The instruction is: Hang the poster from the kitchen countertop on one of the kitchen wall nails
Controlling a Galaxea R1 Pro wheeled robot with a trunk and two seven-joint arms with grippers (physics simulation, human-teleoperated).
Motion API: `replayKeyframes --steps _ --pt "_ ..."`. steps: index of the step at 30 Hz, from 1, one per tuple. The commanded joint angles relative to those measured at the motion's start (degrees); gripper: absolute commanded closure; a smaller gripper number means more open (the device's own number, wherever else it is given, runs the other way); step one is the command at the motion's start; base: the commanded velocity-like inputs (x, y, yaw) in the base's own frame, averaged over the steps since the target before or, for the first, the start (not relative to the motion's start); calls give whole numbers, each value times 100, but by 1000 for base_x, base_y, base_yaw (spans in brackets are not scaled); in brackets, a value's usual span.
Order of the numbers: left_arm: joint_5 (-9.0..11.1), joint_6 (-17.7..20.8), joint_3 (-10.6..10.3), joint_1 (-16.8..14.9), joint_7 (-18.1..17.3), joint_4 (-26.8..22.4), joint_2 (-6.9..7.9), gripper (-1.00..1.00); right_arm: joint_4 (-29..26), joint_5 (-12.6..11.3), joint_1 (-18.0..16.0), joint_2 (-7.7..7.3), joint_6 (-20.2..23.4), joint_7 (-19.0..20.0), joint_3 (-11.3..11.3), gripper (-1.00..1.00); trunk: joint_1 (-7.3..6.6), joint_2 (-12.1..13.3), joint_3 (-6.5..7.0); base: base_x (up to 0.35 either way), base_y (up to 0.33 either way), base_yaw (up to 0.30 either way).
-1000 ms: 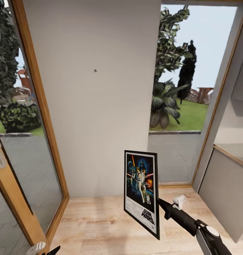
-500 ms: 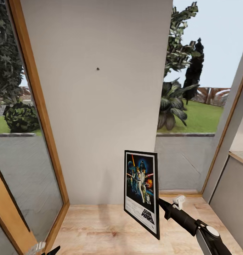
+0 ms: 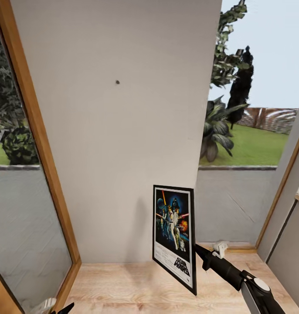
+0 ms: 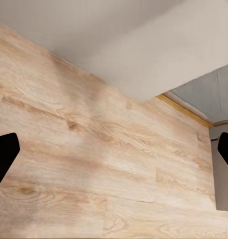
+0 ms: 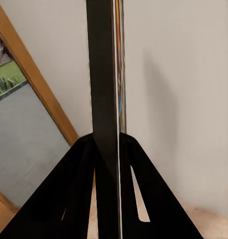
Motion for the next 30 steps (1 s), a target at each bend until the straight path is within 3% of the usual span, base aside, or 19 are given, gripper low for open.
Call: replayKeyframes --steps 1,13,30 --pt "21 -50 -48 -2 -7 4 1 -100 8 -28 -3 0 -5 31 -4 100 4 -4 -2 185 0 0" --pt "22 -51 -47 -2 -7 -1 3 -100 8 -27 -3 0 -5 31 -4 100 4 -4 -2 162 109 0" --pt "22 -51 -47 -2 -7 -1 3 -100 8 -27 -3 0 -5 31 -4 100 4 -4 -2 59 64 0"
